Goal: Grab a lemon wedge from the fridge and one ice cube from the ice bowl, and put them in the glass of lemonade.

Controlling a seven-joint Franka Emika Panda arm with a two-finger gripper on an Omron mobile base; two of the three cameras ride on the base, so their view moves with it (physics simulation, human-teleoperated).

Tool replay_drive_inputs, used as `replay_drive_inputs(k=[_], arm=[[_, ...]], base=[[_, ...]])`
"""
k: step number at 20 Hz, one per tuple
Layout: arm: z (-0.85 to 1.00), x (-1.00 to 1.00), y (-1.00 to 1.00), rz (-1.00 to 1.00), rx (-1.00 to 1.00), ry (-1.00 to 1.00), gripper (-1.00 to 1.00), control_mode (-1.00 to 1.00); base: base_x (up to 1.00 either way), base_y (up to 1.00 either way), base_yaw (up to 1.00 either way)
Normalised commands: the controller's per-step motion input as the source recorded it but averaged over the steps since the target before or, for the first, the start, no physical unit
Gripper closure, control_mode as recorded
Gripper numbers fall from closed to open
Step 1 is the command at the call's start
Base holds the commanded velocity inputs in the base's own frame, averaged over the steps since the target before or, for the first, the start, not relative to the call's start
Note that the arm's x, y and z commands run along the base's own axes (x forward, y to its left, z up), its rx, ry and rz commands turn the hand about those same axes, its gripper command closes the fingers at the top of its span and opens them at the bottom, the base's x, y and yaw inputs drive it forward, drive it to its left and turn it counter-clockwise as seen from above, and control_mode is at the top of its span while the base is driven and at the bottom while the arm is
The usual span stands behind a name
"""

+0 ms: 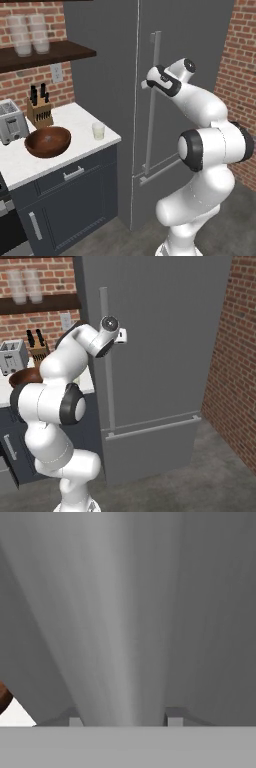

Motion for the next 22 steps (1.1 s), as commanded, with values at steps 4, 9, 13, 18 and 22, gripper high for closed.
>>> replay_drive_inputs(k=[4, 9, 13, 18, 22], arm=[[0.00, 0.00, 0.01, 0.00, 0.00, 0.00, 1.00, -1.00], [0.00, -0.01, -0.07, -0.01, 0.00, 0.00, 1.00, -1.00], [0.03, -0.33, -0.57, -0.07, 0.00, 0.00, 1.00, -1.00], [0.05, -0.70, -0.97, -0.09, 0.05, 0.00, 1.00, -1.00], [0.00, -0.97, -1.00, -0.08, 0.11, -0.02, 1.00, -1.00]], base=[[0.00, 0.00, 0.00], [0.00, 0.00, 0.00], [0.00, 0.00, 0.00], [0.00, 0.00, 0.00], [0.00, 0.00, 0.00]])
